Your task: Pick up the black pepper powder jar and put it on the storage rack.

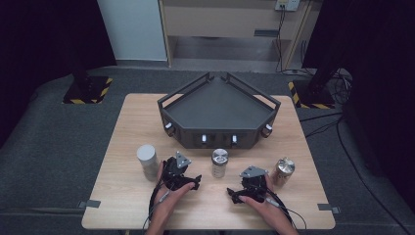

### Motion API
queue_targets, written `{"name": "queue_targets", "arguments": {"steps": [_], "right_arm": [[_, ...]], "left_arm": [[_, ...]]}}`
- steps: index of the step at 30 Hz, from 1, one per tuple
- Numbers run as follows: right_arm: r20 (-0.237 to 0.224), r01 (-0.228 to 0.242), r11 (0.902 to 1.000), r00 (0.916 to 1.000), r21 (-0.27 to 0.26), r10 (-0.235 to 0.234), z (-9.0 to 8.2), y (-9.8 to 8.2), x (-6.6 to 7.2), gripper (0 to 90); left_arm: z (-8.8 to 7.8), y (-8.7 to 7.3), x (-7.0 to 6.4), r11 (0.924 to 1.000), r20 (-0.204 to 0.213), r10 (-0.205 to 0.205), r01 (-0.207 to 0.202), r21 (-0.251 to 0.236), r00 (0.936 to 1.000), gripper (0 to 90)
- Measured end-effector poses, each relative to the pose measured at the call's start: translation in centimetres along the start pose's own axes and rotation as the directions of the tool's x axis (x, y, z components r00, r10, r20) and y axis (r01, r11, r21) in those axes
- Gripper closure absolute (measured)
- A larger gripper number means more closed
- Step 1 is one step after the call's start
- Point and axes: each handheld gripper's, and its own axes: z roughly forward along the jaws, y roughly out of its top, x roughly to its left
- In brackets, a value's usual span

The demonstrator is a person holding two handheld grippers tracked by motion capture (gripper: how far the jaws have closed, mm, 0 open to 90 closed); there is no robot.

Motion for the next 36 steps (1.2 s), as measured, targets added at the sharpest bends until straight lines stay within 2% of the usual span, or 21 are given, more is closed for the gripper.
{"name": "queue_targets", "arguments": {"steps": [10, 20, 36], "right_arm": [[0.001, -0.002, 1.0, 1.0, -0.001, 0.002, 0.0, 0.0, 0.0, 0.6], [0.004, -0.003, 1.0, 1.0, -0.001, 0.003, 0.0, 0.0, 0.1, 0.6], [0.009, -0.008, 1.0, 0.9999, -0.001, 0.008, 0.0, -0.1, 0.2, 0.6]], "left_arm": [[-1.8, 1.0, 0.0, 0.9997, 0.0, 0.009, -0.009, -0.025, 1.0, 2.4], [-2.9, 1.8, 0.0, 0.9992, -0.006, 0.027, -0.027, -0.027, 0.9996, 2.2], [-5.2, 3.1, 0.7, 0.9976, -0.007, 0.04, -0.04, -0.057, 0.9992, 2.3]]}}
